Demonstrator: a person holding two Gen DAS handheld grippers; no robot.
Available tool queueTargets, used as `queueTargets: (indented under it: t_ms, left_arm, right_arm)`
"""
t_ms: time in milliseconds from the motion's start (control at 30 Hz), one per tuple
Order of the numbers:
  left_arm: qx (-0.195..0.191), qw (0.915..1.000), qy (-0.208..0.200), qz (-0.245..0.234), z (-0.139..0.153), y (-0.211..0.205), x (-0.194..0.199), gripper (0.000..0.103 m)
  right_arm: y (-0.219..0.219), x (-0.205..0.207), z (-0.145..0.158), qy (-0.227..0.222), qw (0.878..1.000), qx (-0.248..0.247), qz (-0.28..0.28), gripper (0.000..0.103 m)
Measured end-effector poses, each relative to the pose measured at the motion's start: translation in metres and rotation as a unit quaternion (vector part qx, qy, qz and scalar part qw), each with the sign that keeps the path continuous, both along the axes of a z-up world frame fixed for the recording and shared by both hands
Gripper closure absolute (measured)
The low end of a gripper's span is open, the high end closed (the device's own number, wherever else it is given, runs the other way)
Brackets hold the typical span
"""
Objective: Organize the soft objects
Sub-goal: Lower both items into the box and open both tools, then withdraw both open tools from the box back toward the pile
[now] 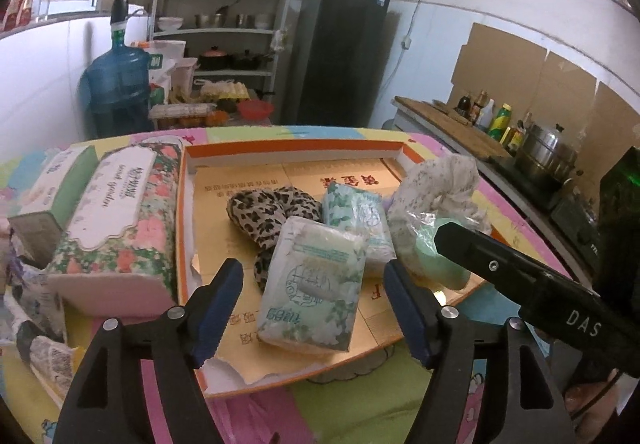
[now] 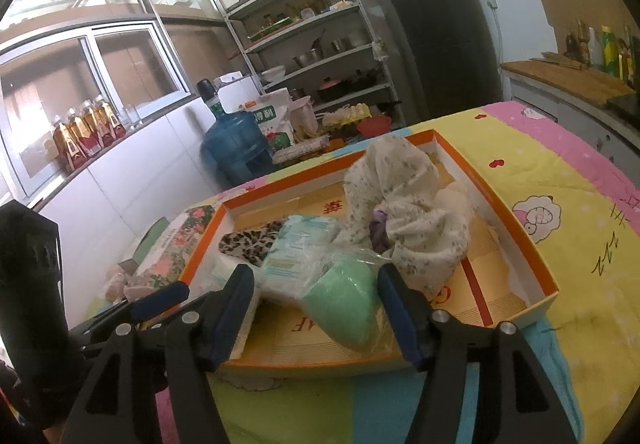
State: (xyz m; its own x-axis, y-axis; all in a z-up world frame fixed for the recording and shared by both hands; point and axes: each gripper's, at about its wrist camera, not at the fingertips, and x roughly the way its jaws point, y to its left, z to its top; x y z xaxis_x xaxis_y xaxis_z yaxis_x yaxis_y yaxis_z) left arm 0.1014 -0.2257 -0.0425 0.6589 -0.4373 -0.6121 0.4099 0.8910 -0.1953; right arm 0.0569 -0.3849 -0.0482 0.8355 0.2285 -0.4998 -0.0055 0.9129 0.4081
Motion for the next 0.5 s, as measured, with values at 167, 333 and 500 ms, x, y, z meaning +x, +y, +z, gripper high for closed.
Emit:
queueTargets:
  t_ms: [167, 333, 500]
  left_arm:
    - [-0.005, 1.0, -0.006, 0.001, 0.007, 0.012, -0.007, 0.029]
    - [-0.007, 1.0, -0.004, 0.003, 0.008, 0.024, -0.015, 0.029]
    - [-0.011, 0.9998, -0.013, 0.013, 0.013, 0.039, -0.025, 0.029]
  right_arm:
    - [0.007, -0.009, 0.011, -0.011, 1.0, -0.007, -0.001, 0.039]
    - [0.008, -0.016, 0.015, -0.01, 1.0, -0.011, -0.013, 0.038]
    - [0.007, -0.013, 0.011, 0.004, 1.0, -0.014, -0.025, 0.022]
